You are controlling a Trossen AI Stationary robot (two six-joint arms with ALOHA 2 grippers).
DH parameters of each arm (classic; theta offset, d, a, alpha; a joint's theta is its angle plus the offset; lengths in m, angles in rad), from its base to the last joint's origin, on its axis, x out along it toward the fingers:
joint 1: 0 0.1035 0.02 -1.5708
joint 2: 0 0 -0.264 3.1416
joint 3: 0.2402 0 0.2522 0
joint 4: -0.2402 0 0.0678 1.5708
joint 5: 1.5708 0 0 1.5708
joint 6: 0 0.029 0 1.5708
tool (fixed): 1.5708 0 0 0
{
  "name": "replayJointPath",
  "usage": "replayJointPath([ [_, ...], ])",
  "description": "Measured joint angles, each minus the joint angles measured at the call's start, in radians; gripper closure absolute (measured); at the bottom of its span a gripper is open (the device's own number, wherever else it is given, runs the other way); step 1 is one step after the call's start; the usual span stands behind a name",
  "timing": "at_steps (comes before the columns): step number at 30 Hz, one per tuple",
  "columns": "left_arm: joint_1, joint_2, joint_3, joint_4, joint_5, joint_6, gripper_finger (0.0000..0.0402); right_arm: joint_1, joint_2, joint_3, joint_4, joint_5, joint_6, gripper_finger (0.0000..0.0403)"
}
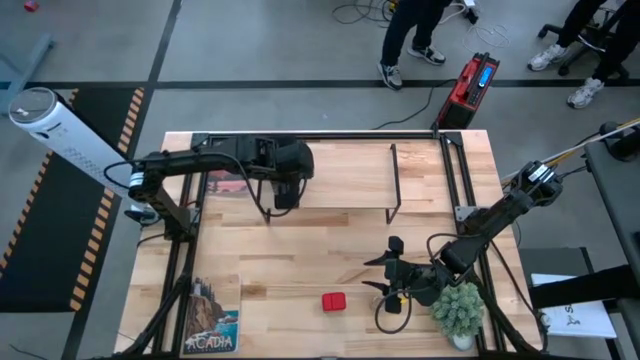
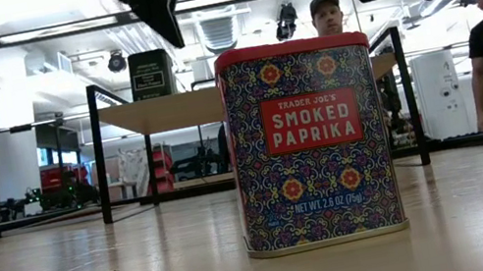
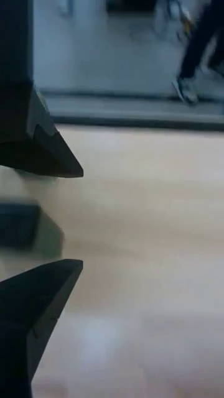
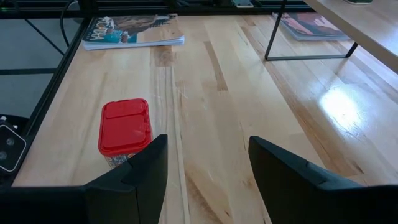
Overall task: Shelf spices
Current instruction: Put the black seasoning can on the shelf, then put the red seasoning can on the shelf
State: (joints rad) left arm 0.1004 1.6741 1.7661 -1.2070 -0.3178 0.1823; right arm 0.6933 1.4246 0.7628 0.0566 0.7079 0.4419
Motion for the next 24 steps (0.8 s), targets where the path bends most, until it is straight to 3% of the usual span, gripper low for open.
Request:
replayJointPath([
  [5, -0.07, 0.005, 0.01, 0.011, 0.1, -0.035, 0.0185, 0.0, 0.0, -0.001, 0.001, 0.0, 0.0, 0.0203],
  [14, -0.305, 0.008, 0.01, 0.035, 0.098, -0.157, 0.0184, 0.0, 0.001, -0.005, 0.0, 0.001, 0.0, 0.0202],
  [24, -0.48, 0.008, 0.01, 0.043, 0.093, -0.372, 0.0184, 0.0, 0.001, -0.005, 0.001, 0.001, 0.003, 0.0203],
])
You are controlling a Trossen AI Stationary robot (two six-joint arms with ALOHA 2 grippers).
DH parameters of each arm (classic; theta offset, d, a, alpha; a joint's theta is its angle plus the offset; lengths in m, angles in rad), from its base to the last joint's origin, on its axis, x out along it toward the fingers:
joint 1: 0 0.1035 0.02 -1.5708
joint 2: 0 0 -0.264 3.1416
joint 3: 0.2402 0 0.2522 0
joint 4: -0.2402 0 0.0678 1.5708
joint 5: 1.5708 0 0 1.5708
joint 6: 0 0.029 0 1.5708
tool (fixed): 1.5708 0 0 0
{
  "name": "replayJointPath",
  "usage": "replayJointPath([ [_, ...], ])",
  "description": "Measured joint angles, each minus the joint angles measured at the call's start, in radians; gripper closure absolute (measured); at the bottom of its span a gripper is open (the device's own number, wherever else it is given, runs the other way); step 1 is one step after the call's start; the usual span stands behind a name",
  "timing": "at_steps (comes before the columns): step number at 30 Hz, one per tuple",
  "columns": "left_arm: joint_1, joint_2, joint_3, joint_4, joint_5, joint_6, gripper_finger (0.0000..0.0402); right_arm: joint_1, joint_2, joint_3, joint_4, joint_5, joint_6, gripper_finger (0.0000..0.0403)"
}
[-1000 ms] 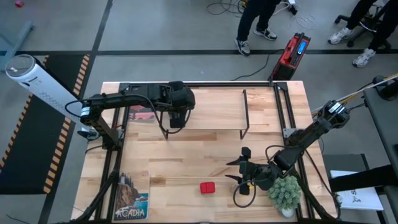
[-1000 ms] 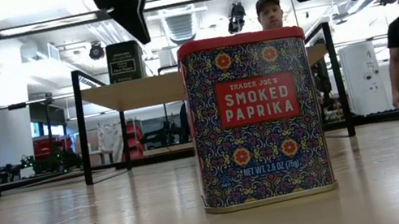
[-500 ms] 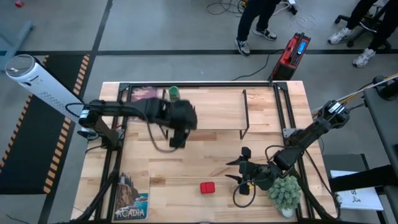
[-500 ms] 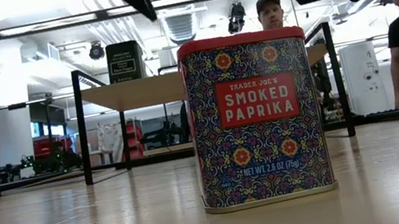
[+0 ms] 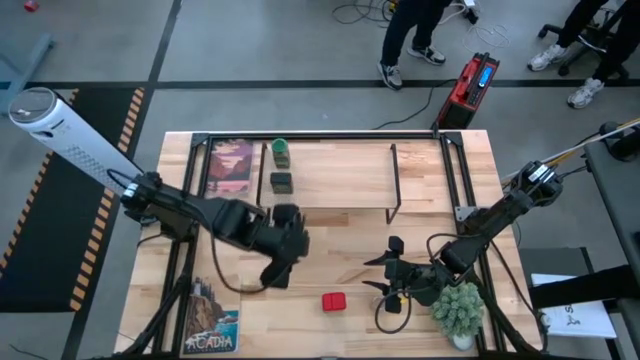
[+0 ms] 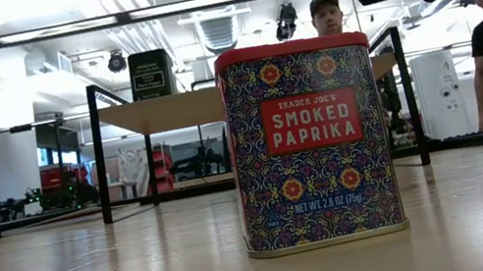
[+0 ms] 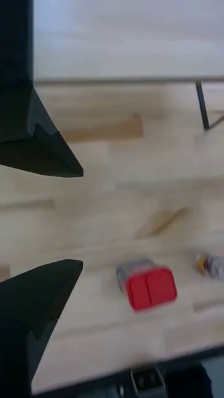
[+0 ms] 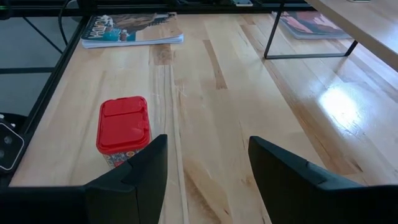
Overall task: Shelf spices
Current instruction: Put the red seasoning can on the shelf
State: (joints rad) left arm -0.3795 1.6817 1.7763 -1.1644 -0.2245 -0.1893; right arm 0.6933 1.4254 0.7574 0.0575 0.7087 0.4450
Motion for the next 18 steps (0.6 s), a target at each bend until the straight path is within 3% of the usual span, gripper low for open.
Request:
replayJointPath([
  [9, -0.084, 0.012, -0.003, 0.045, 0.001, -0.169, 0.0184, 0.0, 0.0, 0.0, 0.004, 0.011, 0.0, 0.0203],
  [18, -0.12, 0.151, -0.004, 0.11, 0.069, -0.187, 0.0184, 0.0, 0.0, -0.001, 0.004, 0.019, 0.0, 0.0203],
])
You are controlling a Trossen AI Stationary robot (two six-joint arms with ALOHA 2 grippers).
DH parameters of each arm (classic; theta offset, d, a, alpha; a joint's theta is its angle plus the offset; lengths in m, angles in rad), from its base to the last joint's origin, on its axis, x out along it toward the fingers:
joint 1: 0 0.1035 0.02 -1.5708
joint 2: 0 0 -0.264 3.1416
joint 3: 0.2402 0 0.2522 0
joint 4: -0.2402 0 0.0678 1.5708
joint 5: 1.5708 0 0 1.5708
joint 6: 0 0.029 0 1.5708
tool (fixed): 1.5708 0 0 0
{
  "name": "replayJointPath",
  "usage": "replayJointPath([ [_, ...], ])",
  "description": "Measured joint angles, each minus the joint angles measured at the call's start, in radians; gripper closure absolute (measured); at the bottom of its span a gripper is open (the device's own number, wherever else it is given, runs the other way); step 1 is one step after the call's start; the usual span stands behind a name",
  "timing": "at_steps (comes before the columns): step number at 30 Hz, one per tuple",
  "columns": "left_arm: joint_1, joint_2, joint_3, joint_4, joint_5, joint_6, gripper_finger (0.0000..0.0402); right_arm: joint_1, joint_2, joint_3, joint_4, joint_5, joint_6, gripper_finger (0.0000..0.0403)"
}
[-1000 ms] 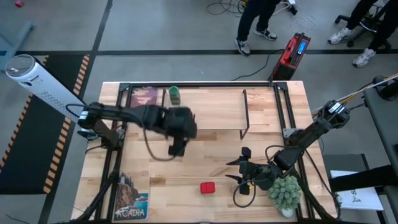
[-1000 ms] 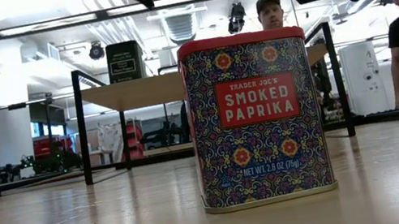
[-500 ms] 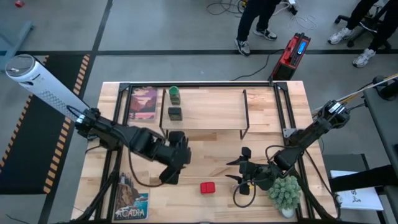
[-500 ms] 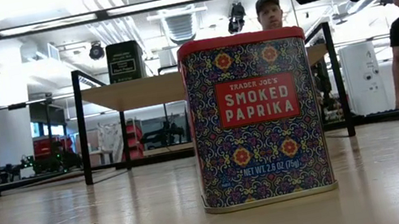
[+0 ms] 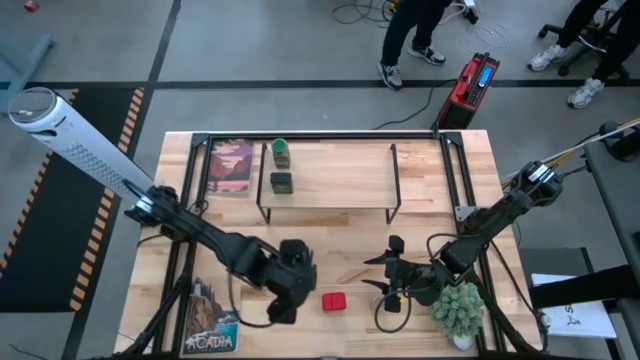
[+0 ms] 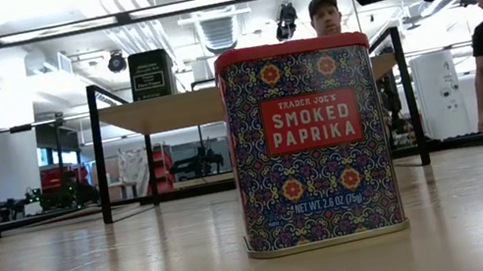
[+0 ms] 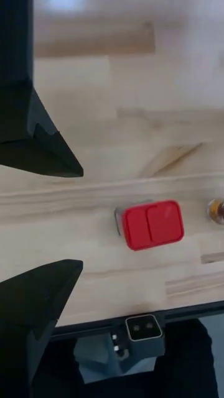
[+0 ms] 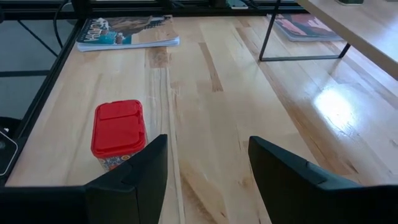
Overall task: Shelf spices
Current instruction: Put the red seasoning can on the shelf
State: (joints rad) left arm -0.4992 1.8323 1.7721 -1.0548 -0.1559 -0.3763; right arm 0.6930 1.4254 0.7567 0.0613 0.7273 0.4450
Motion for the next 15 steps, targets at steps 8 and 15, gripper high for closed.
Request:
replayJointPath([
  [8, 0.001, 0.112, 0.039, 0.076, 0.044, 0.041, 0.0184, 0.0, 0.0, 0.0, -0.001, 0.008, 0.0, 0.0203],
  [15, 0.001, 0.196, 0.097, 0.125, 0.072, 0.053, 0.0184, 0.0, 0.0, 0.0, -0.003, 0.008, 0.0, 0.0203],
])
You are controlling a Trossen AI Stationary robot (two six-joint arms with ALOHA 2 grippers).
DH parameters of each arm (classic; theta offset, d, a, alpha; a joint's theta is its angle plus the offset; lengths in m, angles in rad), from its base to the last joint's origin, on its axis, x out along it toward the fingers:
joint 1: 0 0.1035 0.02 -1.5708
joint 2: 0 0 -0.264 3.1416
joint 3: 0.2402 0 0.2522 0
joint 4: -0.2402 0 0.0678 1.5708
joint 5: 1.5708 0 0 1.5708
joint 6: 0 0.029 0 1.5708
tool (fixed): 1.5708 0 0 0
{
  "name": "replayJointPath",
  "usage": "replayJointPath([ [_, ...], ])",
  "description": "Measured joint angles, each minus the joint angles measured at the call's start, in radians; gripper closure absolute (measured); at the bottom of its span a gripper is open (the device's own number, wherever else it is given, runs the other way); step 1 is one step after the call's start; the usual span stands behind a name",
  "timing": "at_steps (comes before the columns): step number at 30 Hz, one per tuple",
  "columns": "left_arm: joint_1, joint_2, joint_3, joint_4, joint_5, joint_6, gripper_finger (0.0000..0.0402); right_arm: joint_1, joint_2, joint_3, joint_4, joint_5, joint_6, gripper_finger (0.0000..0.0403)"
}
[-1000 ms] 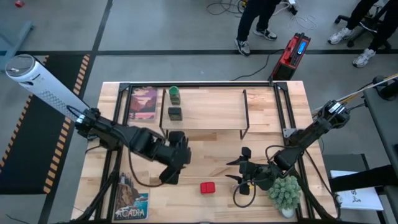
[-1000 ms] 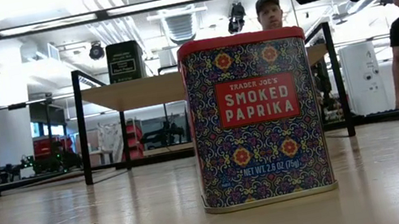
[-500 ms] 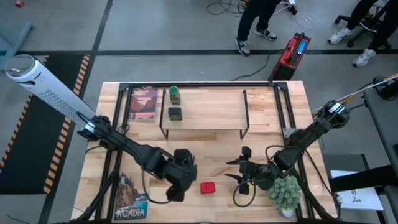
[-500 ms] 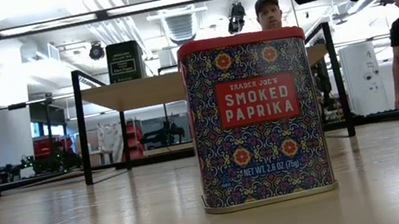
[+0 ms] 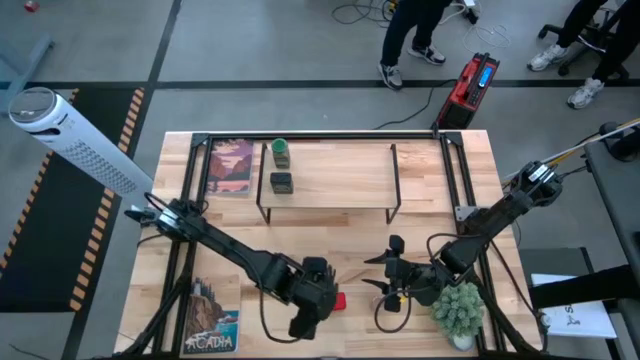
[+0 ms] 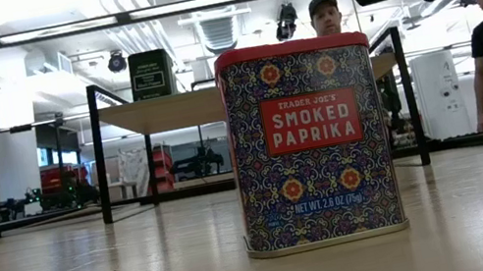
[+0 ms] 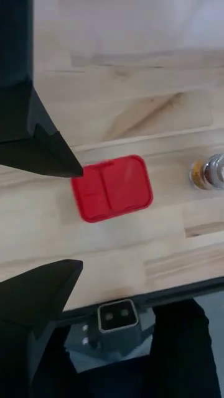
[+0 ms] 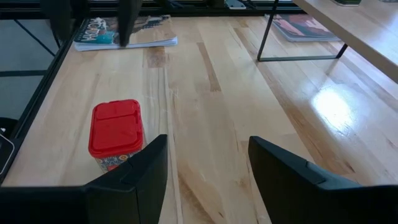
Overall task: Shelf spices
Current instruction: Put the red seasoning can on the shelf
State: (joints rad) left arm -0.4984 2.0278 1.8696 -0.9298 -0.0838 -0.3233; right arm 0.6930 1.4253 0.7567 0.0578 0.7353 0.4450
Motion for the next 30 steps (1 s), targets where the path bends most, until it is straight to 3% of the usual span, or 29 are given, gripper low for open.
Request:
replayJointPath([
  [6, 0.009, 0.053, 0.03, 0.058, 0.002, -0.013, 0.0184, 0.0, 0.0, 0.0, -0.001, 0.0, 0.0, 0.0203],
  [21, 0.021, 0.128, 0.035, 0.069, -0.111, 0.015, 0.0184, 0.0, 0.0, 0.0, -0.002, -0.001, 0.0, 0.0204],
  [30, 0.019, 0.128, 0.032, 0.075, -0.111, -0.026, 0.0154, 0.0, 0.0, 0.0, -0.002, -0.001, 0.0, 0.0204],
])
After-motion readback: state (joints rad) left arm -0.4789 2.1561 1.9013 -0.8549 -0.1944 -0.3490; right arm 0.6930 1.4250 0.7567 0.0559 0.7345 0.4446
